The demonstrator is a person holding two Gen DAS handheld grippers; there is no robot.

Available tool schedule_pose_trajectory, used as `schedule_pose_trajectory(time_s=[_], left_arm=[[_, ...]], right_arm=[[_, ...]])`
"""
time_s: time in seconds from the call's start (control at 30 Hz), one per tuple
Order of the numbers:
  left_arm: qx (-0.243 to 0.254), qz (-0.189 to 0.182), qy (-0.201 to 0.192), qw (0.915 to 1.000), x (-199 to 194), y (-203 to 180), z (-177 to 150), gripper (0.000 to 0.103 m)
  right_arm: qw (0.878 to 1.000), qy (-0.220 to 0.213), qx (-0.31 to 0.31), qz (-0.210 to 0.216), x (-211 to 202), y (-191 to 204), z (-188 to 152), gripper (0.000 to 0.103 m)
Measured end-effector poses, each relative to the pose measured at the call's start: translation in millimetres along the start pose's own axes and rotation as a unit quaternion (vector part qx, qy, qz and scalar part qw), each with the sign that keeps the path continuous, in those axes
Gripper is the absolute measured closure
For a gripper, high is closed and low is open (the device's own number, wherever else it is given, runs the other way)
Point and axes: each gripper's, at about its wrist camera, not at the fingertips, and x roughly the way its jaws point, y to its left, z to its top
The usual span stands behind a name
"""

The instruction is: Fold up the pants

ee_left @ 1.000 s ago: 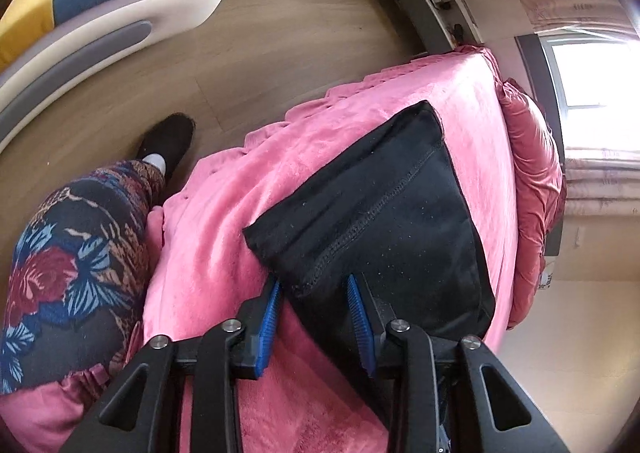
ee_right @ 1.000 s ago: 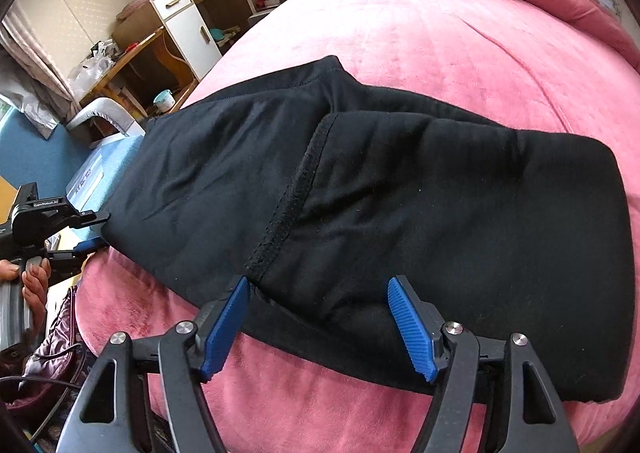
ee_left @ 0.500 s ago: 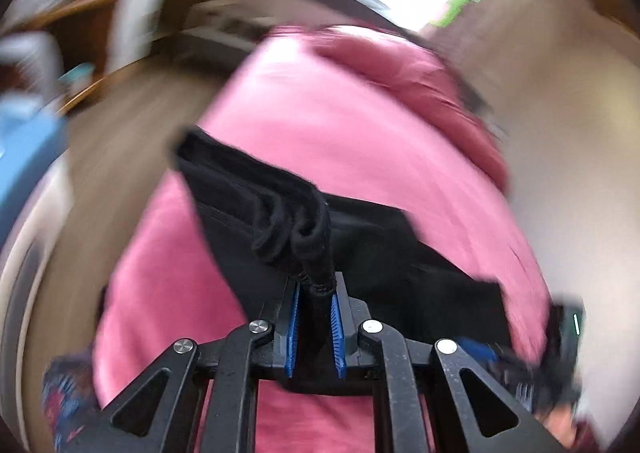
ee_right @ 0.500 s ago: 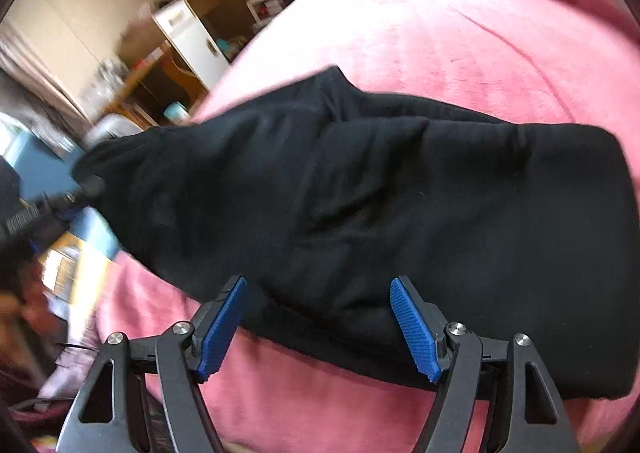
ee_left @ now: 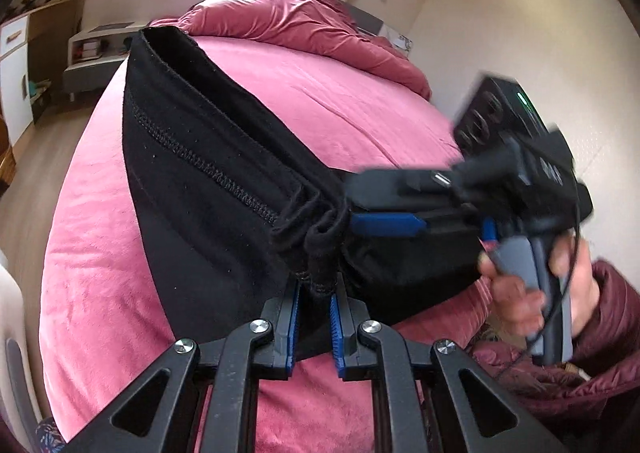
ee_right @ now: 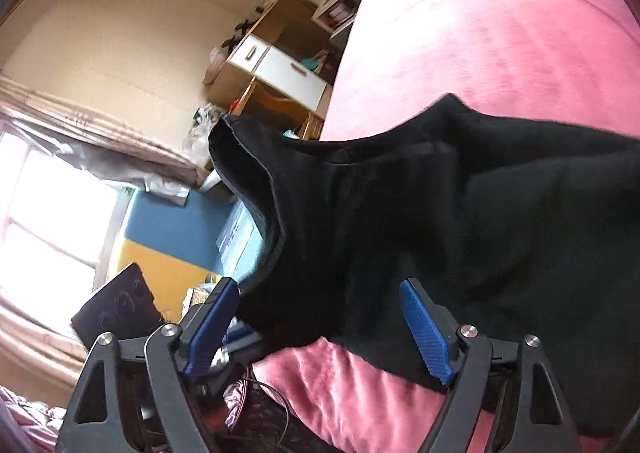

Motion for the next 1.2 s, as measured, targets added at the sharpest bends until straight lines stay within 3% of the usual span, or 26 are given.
schedule_pose_trajectory(time_s=[0.2,0.27,0.3,0.4,0.5,0.57,0.63,0.7,0.8,0.9,1.03,1.2], left_arm=[[0.042,-0.006,0.006,0.9991,7.2,-18.6,2.1,0.090],[0.049,-0.004,0.006,0.9988,8.1,-21.4,1.9,0.090],[0.049,0.000,0.006,0.9988,8.1,-21.1,2.5,0.090],[0.026,-0.023,0.005,0.9994,1.5,-10.7,7.0,0.090],[-0.034,-0.100,-0.017,0.9943,-19.1,12.6,9.8,0.083],[-0.082,-0.123,-0.046,0.9879,-35.1,34.1,11.6,0.080],[-0.125,-0.121,-0.068,0.9824,-47.8,58.1,10.7,0.079],[-0.159,-0.093,-0.074,0.9801,-51.3,78.5,9.3,0.078],[-0.179,-0.044,-0.060,0.9810,-42.2,90.5,6.7,0.078],[-0.206,-0.028,-0.041,0.9773,-27.7,100.8,3.9,0.076],[-0.206,-0.018,-0.027,0.9781,-8.5,101.3,8.4,0.076],[-0.176,-0.032,-0.022,0.9836,13.0,78.0,34.8,0.075]], right_arm=[[0.997,0.054,-0.051,-0.027,50.4,20.3,22.7,0.021],[0.993,0.071,-0.072,-0.052,62.7,22.6,22.2,0.049],[0.991,0.078,-0.086,-0.070,69.5,25.1,21.4,0.077],[0.991,0.072,-0.090,-0.073,74.1,28.0,20.2,0.087],[0.993,0.056,-0.086,-0.065,66.7,33.1,22.7,0.088],[0.994,0.043,-0.085,-0.060,57.3,35.4,27.4,0.088],[0.995,0.032,-0.082,-0.044,47.9,38.2,30.3,0.088],[0.996,0.023,-0.080,-0.037,37.9,42.5,31.8,0.088],[0.997,0.011,-0.078,-0.025,26.0,46.0,30.2,0.088],[0.997,-0.005,-0.075,-0.013,11.1,48.1,28.2,0.088],[0.997,-0.037,-0.070,-0.002,-20.3,47.1,20.6,0.088],[0.995,-0.075,-0.058,-0.012,-55.5,36.1,12.0,0.088]])
